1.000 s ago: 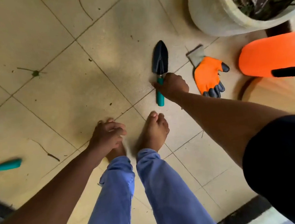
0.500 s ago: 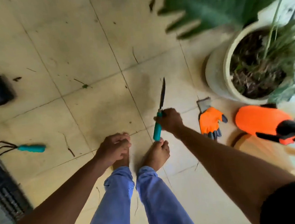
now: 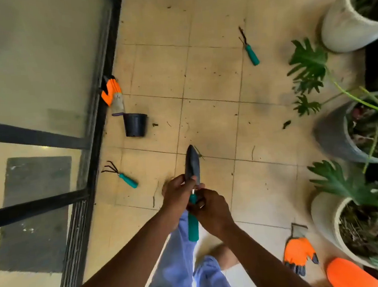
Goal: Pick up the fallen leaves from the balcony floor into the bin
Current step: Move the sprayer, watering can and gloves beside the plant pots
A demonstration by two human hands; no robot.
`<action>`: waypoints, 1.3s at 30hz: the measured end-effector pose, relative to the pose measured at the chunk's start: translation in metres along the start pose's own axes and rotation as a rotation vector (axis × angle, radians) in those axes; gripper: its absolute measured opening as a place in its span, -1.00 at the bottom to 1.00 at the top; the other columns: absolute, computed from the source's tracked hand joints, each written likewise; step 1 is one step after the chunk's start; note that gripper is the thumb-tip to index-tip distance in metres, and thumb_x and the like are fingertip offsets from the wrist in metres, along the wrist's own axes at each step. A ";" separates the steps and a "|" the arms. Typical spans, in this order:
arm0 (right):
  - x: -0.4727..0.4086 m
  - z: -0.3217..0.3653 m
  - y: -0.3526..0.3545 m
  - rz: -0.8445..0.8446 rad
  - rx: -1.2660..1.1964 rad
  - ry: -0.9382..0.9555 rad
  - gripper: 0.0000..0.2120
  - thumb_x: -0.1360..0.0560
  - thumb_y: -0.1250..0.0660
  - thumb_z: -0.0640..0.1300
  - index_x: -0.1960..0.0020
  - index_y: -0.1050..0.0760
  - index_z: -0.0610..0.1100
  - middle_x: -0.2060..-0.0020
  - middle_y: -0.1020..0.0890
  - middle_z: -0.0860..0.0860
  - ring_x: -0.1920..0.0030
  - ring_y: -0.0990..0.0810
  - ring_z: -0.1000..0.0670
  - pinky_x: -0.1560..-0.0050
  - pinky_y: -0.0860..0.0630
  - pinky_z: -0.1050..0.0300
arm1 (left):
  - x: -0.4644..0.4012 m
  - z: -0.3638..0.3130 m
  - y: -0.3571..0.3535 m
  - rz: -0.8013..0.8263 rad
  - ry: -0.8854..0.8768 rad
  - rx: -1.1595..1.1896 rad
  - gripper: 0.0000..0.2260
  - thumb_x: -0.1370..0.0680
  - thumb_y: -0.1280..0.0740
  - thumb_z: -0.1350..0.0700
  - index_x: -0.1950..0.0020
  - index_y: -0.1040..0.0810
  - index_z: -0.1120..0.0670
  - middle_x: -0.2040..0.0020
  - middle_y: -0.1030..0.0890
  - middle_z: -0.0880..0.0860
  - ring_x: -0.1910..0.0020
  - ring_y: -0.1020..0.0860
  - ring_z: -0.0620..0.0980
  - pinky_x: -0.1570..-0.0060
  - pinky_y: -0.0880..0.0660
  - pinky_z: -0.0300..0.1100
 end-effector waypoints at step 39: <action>-0.359 0.075 -0.422 0.621 1.229 0.577 -0.46 -0.62 -0.28 -0.10 -0.56 -0.23 0.05 -0.39 -0.29 -0.19 -0.19 -0.52 -0.21 -0.09 -0.52 -0.04 | -0.156 0.259 0.207 -0.565 0.501 0.697 -0.92 -0.65 -0.26 0.22 0.01 -0.53 0.18 0.39 -0.55 0.08 0.44 -0.44 -0.01 0.42 -0.38 -0.15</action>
Point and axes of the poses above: each hand's wrist, its own x-axis away from the middle knuckle, its own y-axis out of the back of the hand, z = x × y, the point moved 7 cm from there along -x, towards the middle knuckle
